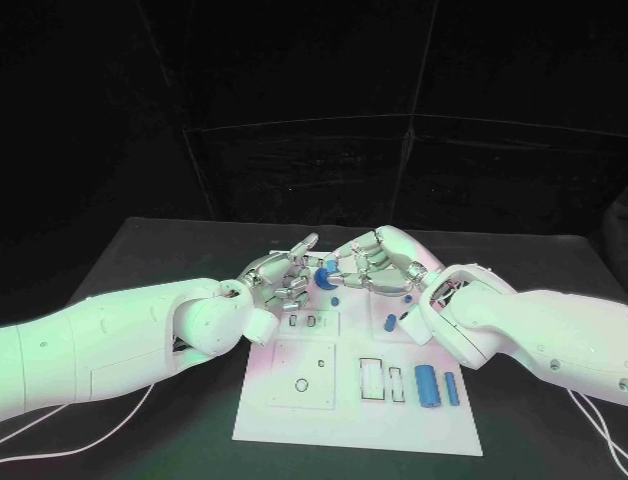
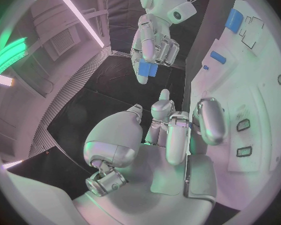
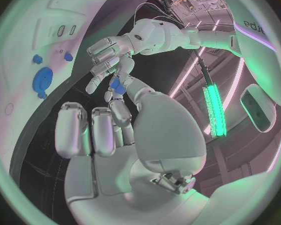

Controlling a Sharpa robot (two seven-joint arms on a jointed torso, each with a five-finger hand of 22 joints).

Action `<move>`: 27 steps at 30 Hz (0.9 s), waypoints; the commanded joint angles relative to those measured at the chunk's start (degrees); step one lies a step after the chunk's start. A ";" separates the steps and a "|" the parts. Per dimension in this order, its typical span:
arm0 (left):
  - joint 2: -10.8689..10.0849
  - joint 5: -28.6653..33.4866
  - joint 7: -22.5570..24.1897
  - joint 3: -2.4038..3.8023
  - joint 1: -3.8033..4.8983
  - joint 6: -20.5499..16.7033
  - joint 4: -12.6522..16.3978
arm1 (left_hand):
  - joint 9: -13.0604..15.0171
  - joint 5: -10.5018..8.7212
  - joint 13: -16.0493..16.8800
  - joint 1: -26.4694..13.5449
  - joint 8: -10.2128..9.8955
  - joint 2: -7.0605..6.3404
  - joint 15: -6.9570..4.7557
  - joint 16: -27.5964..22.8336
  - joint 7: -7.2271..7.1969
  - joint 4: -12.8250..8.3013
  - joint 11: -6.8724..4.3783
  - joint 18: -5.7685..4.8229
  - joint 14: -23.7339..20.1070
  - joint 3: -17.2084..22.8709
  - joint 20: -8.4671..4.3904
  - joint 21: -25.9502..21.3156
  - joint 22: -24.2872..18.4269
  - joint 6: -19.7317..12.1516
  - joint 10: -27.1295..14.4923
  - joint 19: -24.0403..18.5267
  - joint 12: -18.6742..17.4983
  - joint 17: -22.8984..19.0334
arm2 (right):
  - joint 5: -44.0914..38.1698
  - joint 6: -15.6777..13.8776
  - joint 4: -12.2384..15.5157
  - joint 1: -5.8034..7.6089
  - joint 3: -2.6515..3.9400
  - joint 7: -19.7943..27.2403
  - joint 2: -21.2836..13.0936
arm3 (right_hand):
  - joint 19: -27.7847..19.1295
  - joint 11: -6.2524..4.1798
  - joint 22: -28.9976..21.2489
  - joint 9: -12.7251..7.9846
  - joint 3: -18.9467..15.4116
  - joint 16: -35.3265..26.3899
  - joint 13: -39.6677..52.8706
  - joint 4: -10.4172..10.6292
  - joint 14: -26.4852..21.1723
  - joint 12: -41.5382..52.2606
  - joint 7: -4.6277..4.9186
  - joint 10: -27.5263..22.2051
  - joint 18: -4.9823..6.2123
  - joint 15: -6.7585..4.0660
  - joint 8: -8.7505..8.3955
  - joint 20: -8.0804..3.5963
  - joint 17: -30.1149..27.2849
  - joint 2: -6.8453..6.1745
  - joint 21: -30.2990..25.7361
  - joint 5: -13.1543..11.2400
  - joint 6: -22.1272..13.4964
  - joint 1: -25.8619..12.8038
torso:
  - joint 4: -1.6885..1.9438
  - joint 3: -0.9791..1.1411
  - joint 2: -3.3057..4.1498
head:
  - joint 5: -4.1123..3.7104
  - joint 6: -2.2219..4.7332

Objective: Assemble the parts on the task board

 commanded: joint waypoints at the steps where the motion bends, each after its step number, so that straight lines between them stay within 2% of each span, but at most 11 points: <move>1: 0.24 -1.92 -1.31 0.06 0.09 -0.21 0.04 | -0.07 0.23 -0.09 -0.07 -0.36 -0.43 0.49 0.30 0.12 0.00 0.05 -0.19 6.05 -0.24 0.12 -0.35 -0.05 -0.47 -0.46 -0.27 -0.39 15.09 | 0.18 0.08 0.21 0.09 0.04 1.22 0.06 | 0.07 0.28 -0.07 0.05 -0.29 0.18 0.03 0.07 3.52 0.11 -0.05 -0.07 -1.13 0.45 0.31 0.11 2.91 0.51 0.14 0.15 0.25 -0.03 | -0.01 -0.03 0.00 | -0.03 -0.07; 3: 0.44 -2.37 -1.62 0.05 0.09 0.30 0.09 | -0.07 0.22 -0.23 -0.10 -0.38 -0.47 0.52 0.30 0.14 0.01 0.09 -0.17 6.05 -0.32 0.16 -0.39 -0.11 -0.48 -0.57 -0.30 -0.46 15.09 | 0.19 0.12 -0.27 0.09 0.04 1.17 0.36 | 0.07 0.26 -0.05 0.06 -0.37 0.18 0.04 0.08 3.51 0.11 -0.07 -0.07 -1.13 0.45 0.31 0.13 2.90 0.54 0.15 0.10 0.32 -0.02 | -0.05 -0.03 0.00 | -0.02 -0.07; 7: 0.64 -2.67 -1.69 0.05 0.09 0.96 0.17 | 0.04 0.24 -0.09 -0.18 -0.21 -0.47 0.60 0.30 0.10 0.06 0.10 -0.15 6.05 -0.57 0.29 -0.37 -0.08 -0.08 -0.60 -0.32 -0.40 15.09 | 0.20 0.18 -1.37 0.10 0.04 0.91 0.99 | 0.07 0.26 -0.05 0.06 -0.37 0.18 0.04 0.08 3.51 0.11 -0.07 -0.07 -1.13 0.45 0.31 0.13 2.90 0.54 0.15 0.10 0.32 -0.02 | 0.10 -0.13 0.00 | -0.14 -0.10; 11: 0.68 -2.67 -1.50 0.05 0.09 1.42 0.31 | 0.29 0.26 0.49 -0.30 0.26 -0.25 0.55 0.30 -0.13 0.17 -0.06 -0.16 6.05 -0.91 0.38 -0.23 0.15 0.96 -0.29 -0.23 -0.08 15.09 | -0.44 0.24 -2.18 0.11 0.04 0.63 1.57 | 0.11 0.26 0.02 0.05 -0.40 0.28 0.14 0.08 3.54 0.21 -0.07 -0.01 -1.15 0.45 0.30 0.14 3.03 0.53 0.18 0.09 0.32 -0.02 | 0.17 -0.11 0.06 | 0.00 -0.28; 27: 0.45 -1.24 -0.19 0.06 0.09 1.94 0.76 | 0.89 0.29 1.78 -1.03 1.32 0.71 -0.15 0.30 -1.16 0.89 -0.95 -0.30 6.05 -1.99 -0.12 0.37 1.01 3.81 1.17 0.25 0.42 15.09 | -4.02 0.67 -3.54 0.10 0.03 -0.45 2.71 | 0.14 0.25 0.07 0.05 -0.42 0.30 0.18 0.06 3.54 0.25 -0.08 0.02 -1.16 0.45 0.27 0.15 3.05 0.57 0.21 0.16 0.32 0.04 | 0.02 -0.07 -0.02 | 0.20 -0.62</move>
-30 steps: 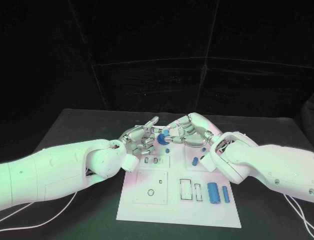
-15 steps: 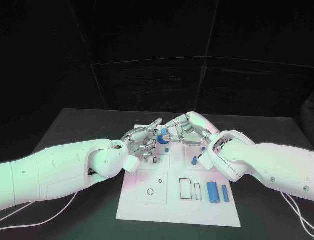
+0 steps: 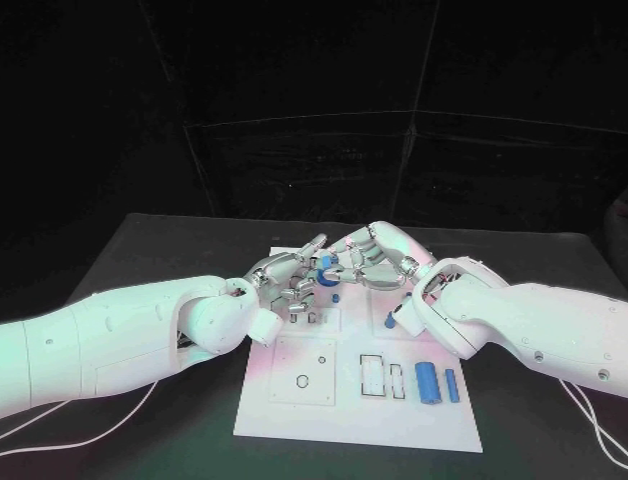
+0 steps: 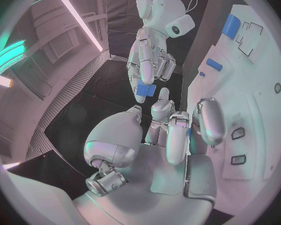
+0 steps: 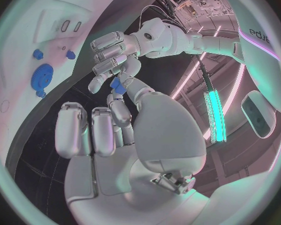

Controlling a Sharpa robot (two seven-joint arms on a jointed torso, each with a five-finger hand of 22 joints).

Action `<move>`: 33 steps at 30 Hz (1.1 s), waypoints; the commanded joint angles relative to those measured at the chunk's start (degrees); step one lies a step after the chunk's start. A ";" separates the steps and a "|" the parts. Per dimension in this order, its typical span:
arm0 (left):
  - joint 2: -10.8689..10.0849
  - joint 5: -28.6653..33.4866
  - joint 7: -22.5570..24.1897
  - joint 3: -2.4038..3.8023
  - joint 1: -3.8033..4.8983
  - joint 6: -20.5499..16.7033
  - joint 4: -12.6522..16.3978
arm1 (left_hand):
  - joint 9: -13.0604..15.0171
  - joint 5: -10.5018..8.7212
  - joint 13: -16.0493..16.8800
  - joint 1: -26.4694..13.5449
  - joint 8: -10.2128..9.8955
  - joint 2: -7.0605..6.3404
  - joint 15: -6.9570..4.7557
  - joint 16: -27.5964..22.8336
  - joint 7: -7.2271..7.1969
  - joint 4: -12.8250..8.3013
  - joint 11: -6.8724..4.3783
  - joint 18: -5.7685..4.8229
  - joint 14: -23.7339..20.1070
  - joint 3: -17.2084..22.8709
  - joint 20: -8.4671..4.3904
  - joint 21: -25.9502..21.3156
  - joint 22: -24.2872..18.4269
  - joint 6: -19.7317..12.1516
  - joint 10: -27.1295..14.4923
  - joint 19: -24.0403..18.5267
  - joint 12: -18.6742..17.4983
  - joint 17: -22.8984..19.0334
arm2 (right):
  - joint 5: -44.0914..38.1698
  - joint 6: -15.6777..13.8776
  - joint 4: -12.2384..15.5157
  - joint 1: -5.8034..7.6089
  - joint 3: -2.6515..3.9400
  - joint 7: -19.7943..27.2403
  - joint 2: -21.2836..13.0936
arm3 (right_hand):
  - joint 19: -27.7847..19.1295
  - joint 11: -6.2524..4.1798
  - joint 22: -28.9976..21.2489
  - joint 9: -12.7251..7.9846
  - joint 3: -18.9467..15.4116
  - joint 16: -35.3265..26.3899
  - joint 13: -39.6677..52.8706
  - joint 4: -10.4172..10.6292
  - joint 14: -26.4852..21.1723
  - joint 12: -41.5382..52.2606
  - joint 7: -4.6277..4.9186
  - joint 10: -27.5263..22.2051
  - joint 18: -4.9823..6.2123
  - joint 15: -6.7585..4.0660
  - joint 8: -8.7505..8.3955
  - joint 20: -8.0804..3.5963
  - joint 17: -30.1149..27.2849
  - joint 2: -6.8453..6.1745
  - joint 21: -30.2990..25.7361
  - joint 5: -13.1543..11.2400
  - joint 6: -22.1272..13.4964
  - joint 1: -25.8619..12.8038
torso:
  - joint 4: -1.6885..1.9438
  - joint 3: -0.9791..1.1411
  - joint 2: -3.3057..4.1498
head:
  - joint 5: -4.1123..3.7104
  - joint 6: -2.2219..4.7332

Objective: Assemble the parts on the task board

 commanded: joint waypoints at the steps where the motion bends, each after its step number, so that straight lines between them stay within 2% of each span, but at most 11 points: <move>1: -0.05 0.42 1.06 0.06 0.09 1.01 0.13 | 0.11 0.29 0.10 -0.43 0.33 0.10 -0.35 0.31 -0.05 -0.06 -0.22 -0.30 5.85 -0.42 -0.12 0.37 0.06 0.60 0.43 0.25 0.23 15.09 | -1.26 0.48 0.02 0.10 0.02 -0.16 0.01 | 0.14 0.25 0.05 0.08 -0.19 0.30 0.10 -0.01 3.54 0.25 -0.10 0.02 -1.15 0.45 0.21 0.15 3.06 0.40 0.21 0.19 0.35 -0.01 | -0.05 0.04 -0.03 | 0.03 -0.06; 7: -0.04 0.64 0.97 0.06 0.09 1.53 -0.02 | 0.43 0.33 0.65 -0.20 0.82 0.49 -0.68 0.31 -0.51 -0.20 -0.62 -0.38 5.85 -0.56 -0.44 0.63 0.45 1.67 0.99 0.47 0.40 15.09 | -1.32 0.36 -0.06 0.09 0.02 -0.20 -0.18 | 0.14 0.25 0.05 0.08 -0.19 0.30 0.10 -0.01 3.54 0.25 -0.10 0.02 -1.15 0.45 0.21 0.15 3.06 0.40 0.21 0.19 0.35 -0.01 | -0.08 0.11 -0.02 | 0.13 -0.13; 11: -0.06 0.70 0.88 0.06 0.09 2.01 -0.03 | 0.79 0.34 1.04 -0.03 1.42 0.75 -1.02 0.31 -0.96 -0.34 -1.02 -0.42 5.85 -0.73 -0.76 0.78 0.66 2.66 1.40 0.60 0.48 15.09 | -1.33 0.34 -0.20 0.10 0.02 -0.31 -0.28 | 0.14 0.25 0.05 0.08 -0.19 0.30 0.10 -0.01 3.54 0.25 -0.10 0.02 -1.15 0.45 0.21 0.15 3.06 0.40 0.21 0.19 0.35 -0.01 | -0.07 0.07 -0.02 | 0.09 -0.09; 19: -0.07 1.68 0.66 0.06 0.10 2.74 -0.26 | 0.98 0.34 1.21 0.09 1.71 0.87 -1.19 0.31 -1.17 -0.45 -1.21 -0.46 5.85 -0.79 -0.91 0.86 0.80 3.09 1.58 0.69 0.51 15.09 | -1.34 0.38 -0.29 0.10 0.02 -0.42 -0.32 | 0.16 0.24 0.09 0.08 -0.22 0.31 0.09 -0.04 3.54 0.23 -0.11 0.00 -1.16 0.45 0.19 0.17 3.06 0.46 0.23 0.31 0.39 0.08 | -0.13 0.04 -0.02 | 0.14 0.05; 26: -0.16 2.00 0.79 0.06 0.10 3.14 -0.25 | 1.13 0.35 1.45 0.20 1.92 1.03 -1.32 0.31 -1.33 -0.56 -1.36 -0.50 5.85 -0.81 -1.04 0.99 1.00 3.40 1.78 0.80 0.57 15.09 | -1.34 0.60 -0.49 0.10 0.02 -0.70 -0.35 | 0.17 0.24 0.09 0.08 -0.23 0.31 0.09 -0.04 3.54 0.23 -0.11 0.00 -1.16 0.45 0.18 0.17 3.06 0.47 0.23 0.33 0.39 0.09 | -0.01 -0.02 -0.02 | 0.08 -0.07; 33: -0.39 2.14 1.06 0.07 0.10 2.88 -0.27 | 1.21 0.36 1.76 0.25 2.02 1.12 -1.38 0.31 -1.41 -0.60 -1.43 -0.54 5.85 -0.81 -1.09 1.10 1.19 3.54 1.98 0.90 0.72 15.09 | -1.34 0.70 -0.39 0.10 0.02 -0.86 -0.47 | 0.17 0.24 0.09 0.08 -0.23 0.31 0.09 -0.04 3.54 0.23 -0.11 0.00 -1.16 0.45 0.18 0.17 3.06 0.47 0.23 0.33 0.39 0.09 | -0.03 0.05 0.00 | 0.17 -0.12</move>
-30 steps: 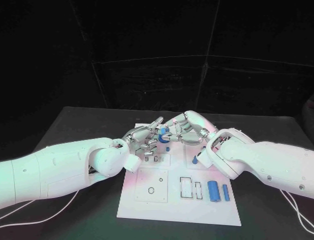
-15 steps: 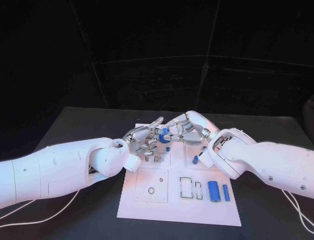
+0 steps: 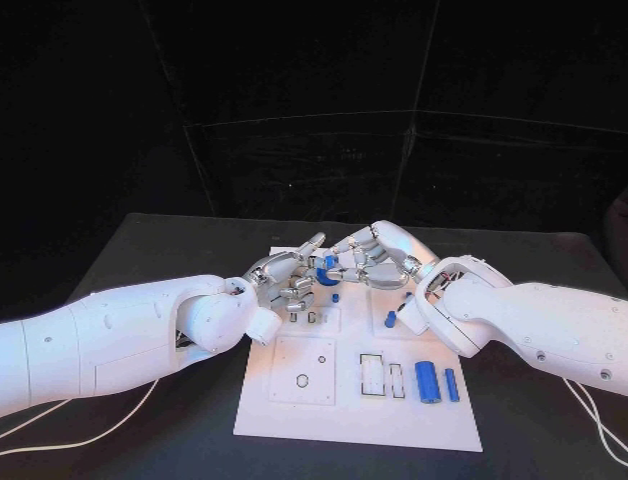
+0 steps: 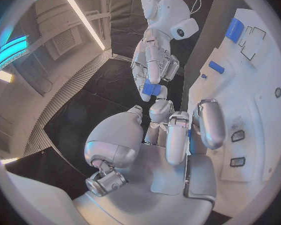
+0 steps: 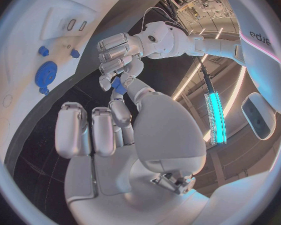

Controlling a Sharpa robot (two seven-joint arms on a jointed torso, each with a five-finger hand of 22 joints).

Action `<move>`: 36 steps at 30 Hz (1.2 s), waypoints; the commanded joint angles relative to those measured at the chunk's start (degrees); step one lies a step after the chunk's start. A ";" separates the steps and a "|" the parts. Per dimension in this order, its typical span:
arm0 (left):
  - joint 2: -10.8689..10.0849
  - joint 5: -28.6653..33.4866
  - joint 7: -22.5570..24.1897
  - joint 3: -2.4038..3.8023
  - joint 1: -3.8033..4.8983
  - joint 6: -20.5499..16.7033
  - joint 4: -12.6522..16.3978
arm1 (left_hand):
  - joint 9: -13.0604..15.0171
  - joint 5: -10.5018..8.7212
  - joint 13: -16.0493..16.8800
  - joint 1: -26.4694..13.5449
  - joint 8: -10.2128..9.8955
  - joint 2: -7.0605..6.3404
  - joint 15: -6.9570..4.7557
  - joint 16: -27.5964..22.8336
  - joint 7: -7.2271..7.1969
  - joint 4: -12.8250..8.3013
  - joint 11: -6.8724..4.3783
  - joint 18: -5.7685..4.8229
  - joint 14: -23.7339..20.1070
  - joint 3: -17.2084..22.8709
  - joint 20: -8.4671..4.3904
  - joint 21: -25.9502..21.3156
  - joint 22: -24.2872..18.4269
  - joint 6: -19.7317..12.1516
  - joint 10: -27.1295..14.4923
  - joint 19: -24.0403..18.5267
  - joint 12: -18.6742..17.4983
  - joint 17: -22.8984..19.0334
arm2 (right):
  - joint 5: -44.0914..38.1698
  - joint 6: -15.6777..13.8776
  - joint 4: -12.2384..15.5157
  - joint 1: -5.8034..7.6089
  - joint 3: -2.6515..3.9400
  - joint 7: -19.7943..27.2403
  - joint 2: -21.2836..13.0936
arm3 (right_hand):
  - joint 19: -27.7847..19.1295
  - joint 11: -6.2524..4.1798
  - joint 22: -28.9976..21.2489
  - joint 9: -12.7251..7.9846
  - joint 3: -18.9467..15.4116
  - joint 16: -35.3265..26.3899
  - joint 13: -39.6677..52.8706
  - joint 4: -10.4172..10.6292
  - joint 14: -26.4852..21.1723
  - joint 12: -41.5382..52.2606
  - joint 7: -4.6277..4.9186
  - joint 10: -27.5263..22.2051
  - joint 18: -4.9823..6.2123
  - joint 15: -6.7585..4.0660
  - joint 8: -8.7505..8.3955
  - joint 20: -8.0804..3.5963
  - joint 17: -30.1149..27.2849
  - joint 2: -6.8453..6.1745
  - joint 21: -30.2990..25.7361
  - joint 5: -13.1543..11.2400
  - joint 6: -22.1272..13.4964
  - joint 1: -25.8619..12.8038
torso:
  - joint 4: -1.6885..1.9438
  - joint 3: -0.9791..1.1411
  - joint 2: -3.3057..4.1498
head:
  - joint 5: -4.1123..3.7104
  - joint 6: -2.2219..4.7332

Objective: Assemble the parts on the task board

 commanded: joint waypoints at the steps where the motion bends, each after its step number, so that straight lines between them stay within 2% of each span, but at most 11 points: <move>1: -0.17 0.57 1.00 0.09 0.12 0.93 -0.01 | 0.11 0.36 0.16 -0.03 0.29 0.41 -0.43 0.31 -0.06 -0.12 0.00 -0.54 6.15 -0.34 -0.27 0.31 0.08 0.38 0.55 0.07 0.38 15.09 | -0.18 0.47 0.12 0.07 0.00 -0.35 -0.21 | 0.17 0.24 0.05 0.10 -0.15 0.31 0.06 0.03 3.54 0.23 0.05 0.00 -1.16 0.45 0.18 0.17 3.04 0.50 0.23 0.16 0.36 0.09 | 0.03 0.05 0.00 | 0.09 -0.04; 36: -0.78 0.60 1.43 0.12 0.12 0.82 0.43 | 0.30 0.39 0.26 0.46 0.50 0.59 -0.62 0.31 -0.25 -0.64 -0.19 -0.55 6.15 -0.22 -0.46 0.33 0.10 0.61 0.73 0.10 0.34 15.09 | -0.62 0.00 0.15 0.07 0.00 -1.29 -1.20 | 0.25 0.23 0.21 0.11 -0.19 0.43 0.19 0.04 3.56 0.36 0.04 0.08 -1.19 0.45 0.18 0.18 3.19 0.57 0.30 0.22 0.42 0.14 | 0.07 0.00 -0.03 | 0.10 -0.59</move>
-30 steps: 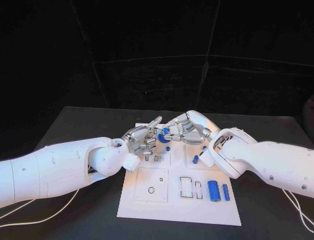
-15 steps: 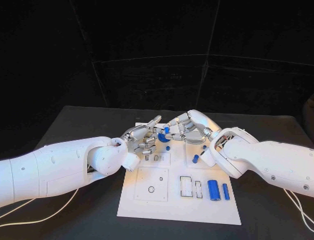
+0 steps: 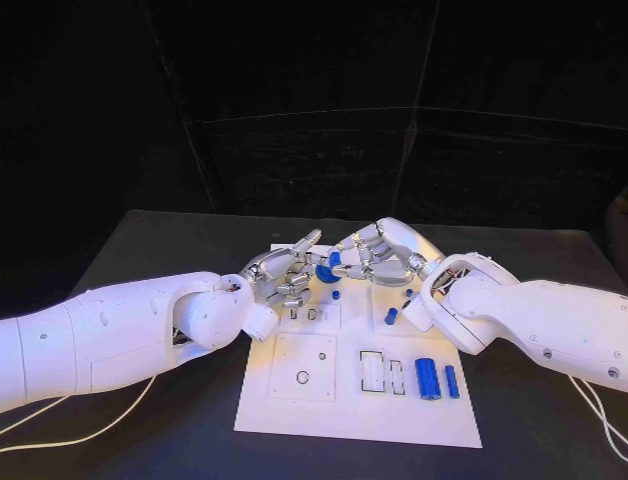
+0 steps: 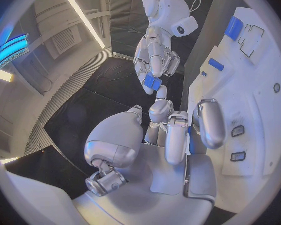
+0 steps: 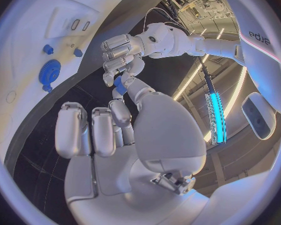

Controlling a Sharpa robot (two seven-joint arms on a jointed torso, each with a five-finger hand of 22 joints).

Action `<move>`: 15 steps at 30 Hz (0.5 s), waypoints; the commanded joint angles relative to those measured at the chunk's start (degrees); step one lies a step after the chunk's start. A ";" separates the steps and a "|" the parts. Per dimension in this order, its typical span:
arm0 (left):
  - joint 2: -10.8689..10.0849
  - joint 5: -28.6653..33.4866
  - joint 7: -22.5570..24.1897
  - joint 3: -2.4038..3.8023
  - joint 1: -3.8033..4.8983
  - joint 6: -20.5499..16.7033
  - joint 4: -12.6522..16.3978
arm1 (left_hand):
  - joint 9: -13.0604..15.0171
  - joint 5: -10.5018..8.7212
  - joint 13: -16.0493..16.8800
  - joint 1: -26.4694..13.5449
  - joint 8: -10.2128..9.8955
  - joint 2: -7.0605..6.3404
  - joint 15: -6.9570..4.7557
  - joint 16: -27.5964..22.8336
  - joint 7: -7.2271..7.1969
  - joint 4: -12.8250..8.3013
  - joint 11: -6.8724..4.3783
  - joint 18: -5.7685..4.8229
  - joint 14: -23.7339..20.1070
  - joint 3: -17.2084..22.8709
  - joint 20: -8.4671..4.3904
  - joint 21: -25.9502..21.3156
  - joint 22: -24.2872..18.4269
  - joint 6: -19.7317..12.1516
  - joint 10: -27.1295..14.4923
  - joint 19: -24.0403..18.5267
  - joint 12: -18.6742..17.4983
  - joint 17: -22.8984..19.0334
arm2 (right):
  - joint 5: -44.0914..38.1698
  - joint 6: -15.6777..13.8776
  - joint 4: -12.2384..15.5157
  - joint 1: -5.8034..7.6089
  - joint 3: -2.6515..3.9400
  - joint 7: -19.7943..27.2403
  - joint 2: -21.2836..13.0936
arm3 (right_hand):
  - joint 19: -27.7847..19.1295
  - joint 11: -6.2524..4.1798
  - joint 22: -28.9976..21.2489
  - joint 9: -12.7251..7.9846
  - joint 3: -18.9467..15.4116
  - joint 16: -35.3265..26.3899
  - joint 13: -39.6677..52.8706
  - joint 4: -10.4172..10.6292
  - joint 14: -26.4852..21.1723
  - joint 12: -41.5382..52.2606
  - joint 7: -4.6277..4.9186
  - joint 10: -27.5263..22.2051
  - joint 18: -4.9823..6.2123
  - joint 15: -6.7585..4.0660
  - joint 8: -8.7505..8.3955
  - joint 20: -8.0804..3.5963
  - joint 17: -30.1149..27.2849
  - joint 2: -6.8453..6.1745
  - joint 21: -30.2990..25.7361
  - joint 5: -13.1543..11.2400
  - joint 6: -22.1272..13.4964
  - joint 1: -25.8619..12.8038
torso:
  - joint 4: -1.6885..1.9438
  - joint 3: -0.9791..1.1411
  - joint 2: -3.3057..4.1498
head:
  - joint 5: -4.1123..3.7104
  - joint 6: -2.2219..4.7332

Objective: Assemble the parts on the task board

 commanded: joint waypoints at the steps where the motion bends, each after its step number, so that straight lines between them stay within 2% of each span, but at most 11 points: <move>1: -0.12 0.26 1.38 0.13 0.13 0.84 0.36 | 0.14 0.39 0.10 0.24 0.42 0.36 -0.43 0.31 0.05 -0.51 0.00 -0.54 5.95 -0.06 -0.47 0.32 0.00 0.32 0.53 0.10 0.14 15.09 | -0.34 -0.01 -0.36 0.06 -0.02 -0.97 -0.12 | 0.25 0.23 0.06 0.05 -0.17 0.15 0.06 0.04 3.57 0.35 -0.06 0.08 -1.19 0.45 0.17 0.18 3.19 0.66 0.30 0.38 0.53 0.08 | 0.04 -0.01 -0.03 | 0.05 -0.07; 15: -0.37 0.26 1.46 0.15 0.13 0.43 0.00 | 0.20 0.39 0.02 0.46 0.46 0.41 -0.49 0.31 0.01 -0.77 -0.05 -0.53 5.95 0.01 -0.54 0.29 -0.06 0.35 0.52 0.08 0.05 15.09 | -0.38 0.02 0.10 0.06 -0.02 -0.88 -0.29 | 0.26 0.22 0.07 0.06 -0.24 0.09 0.05 0.04 3.55 0.35 -0.07 0.09 -1.18 0.44 0.18 0.19 3.12 0.74 0.31 0.41 0.64 0.14 | -0.01 0.07 0.01 | 0.09 0.11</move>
